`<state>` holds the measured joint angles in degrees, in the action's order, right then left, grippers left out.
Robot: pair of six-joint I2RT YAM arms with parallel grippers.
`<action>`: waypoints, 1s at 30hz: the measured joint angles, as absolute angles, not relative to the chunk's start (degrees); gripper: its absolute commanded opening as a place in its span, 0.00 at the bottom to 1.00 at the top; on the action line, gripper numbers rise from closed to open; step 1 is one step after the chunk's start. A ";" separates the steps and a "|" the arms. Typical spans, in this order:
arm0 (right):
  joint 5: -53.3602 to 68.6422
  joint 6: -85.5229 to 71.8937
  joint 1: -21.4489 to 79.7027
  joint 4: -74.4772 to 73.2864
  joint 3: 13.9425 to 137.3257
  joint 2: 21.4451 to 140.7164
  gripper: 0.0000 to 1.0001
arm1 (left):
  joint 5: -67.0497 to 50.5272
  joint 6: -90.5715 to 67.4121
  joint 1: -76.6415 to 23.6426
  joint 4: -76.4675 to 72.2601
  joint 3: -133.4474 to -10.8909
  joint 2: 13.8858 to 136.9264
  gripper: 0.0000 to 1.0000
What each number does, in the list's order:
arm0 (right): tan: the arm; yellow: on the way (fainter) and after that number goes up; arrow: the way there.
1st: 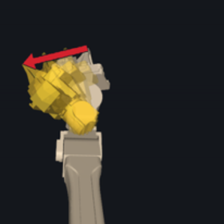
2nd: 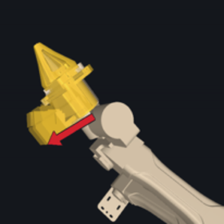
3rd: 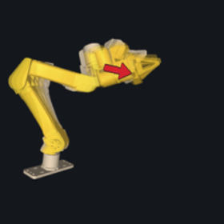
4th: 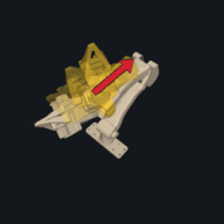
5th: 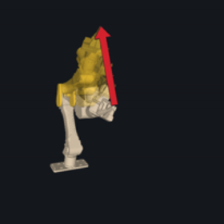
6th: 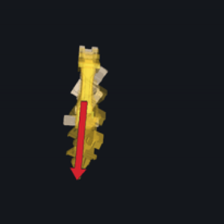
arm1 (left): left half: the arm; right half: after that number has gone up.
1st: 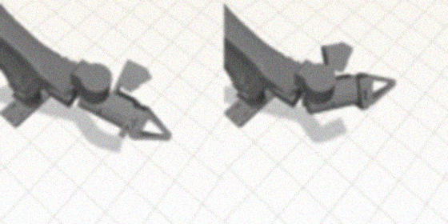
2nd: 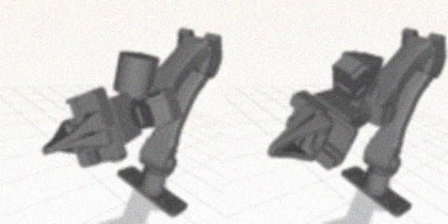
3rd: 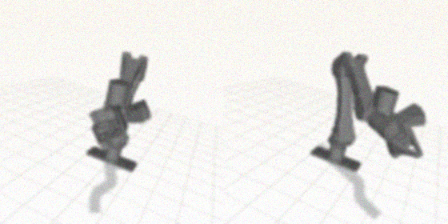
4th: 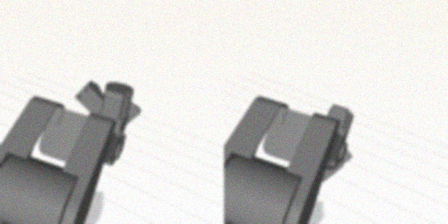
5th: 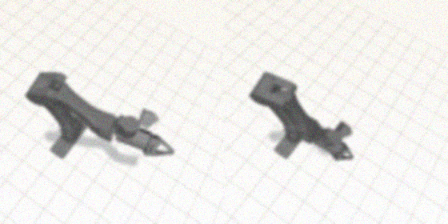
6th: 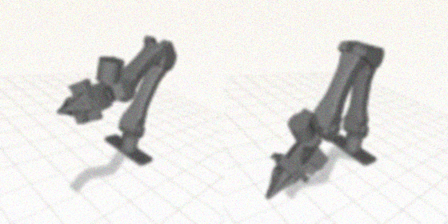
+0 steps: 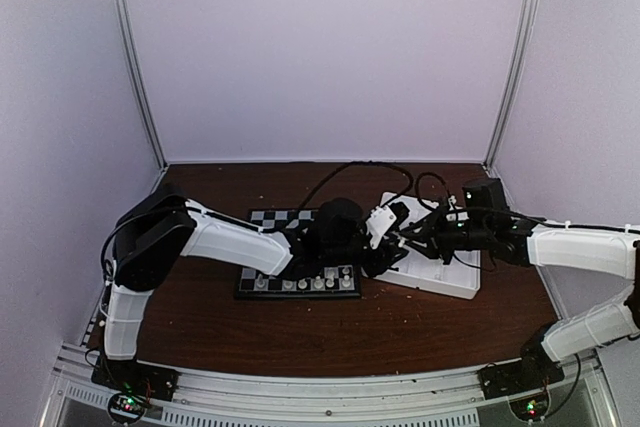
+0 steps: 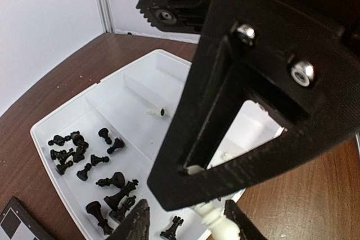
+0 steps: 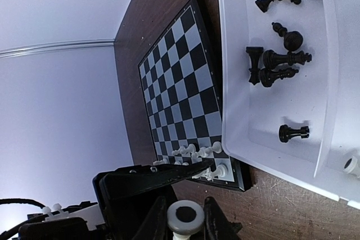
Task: Set up the chess pieces on the board
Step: Place the chess piece on the chessboard.
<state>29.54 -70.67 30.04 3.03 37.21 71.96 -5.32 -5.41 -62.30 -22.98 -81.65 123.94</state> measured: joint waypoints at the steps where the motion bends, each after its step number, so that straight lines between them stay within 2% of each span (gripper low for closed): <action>1: 29.15 -70.74 30.04 2.79 36.93 71.46 0.23 | -5.43 -5.41 -62.30 -23.81 -81.43 124.09 0.46; 9: 24.95 -69.89 30.15 -0.82 35.62 67.68 0.23 | -6.72 -5.45 -62.30 -27.20 -81.25 124.20 0.43; 17: 23.44 -69.17 30.15 -2.96 35.59 67.48 0.22 | -7.70 -6.04 -62.30 -29.82 -81.25 125.58 0.28; 24: 23.16 -69.17 30.15 -3.31 35.57 67.44 0.22 | -8.51 -6.09 -62.30 -31.35 -80.71 125.80 0.26; 30: 23.09 -69.17 30.15 -3.46 35.18 66.78 0.22 | -9.96 -6.11 -62.30 -34.41 -78.43 125.80 0.19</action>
<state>23.09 -69.17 30.15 -3.46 35.18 66.78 -9.96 -6.11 -62.30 -34.41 -78.43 125.80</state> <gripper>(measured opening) 0.222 0.234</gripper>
